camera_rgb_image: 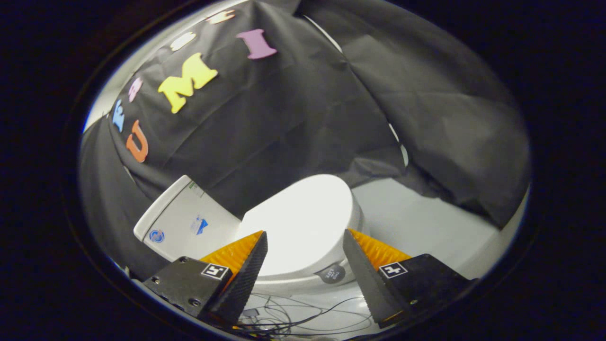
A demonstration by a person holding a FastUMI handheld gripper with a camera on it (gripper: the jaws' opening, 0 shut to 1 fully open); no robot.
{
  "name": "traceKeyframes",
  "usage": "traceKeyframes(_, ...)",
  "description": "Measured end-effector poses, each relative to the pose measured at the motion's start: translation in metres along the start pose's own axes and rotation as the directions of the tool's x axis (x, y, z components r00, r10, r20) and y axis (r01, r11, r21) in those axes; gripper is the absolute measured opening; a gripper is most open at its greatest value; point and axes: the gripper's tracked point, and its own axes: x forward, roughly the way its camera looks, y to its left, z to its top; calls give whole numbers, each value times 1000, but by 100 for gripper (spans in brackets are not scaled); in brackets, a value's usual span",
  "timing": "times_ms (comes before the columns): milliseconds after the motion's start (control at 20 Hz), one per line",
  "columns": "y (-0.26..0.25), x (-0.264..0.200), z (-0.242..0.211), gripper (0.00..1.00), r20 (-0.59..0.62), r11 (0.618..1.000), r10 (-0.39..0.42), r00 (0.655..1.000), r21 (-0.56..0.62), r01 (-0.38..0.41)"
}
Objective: Open the toilet lid.
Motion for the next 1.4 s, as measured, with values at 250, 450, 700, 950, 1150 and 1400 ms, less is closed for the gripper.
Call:
traceKeyframes(250, -26, 23, -40, 100, -110, 987, 12, 994, 158, 5)
traceKeyframes(450, -41, 32, -55, 99, -152, 971, 19, 988, 239, 18)
traceKeyframes(700, -47, 46, -71, 99, -206, 945, 36, 978, 326, 33)
traceKeyframes(950, -47, 57, -85, 84, -249, 902, 85, 965, 431, 32)
traceKeyframes(1150, -43, 67, -92, 70, -254, 859, 128, 959, 512, 20)
traceKeyframes(1400, -37, 74, -95, 55, -251, 823, 169, 953, 568, 4)
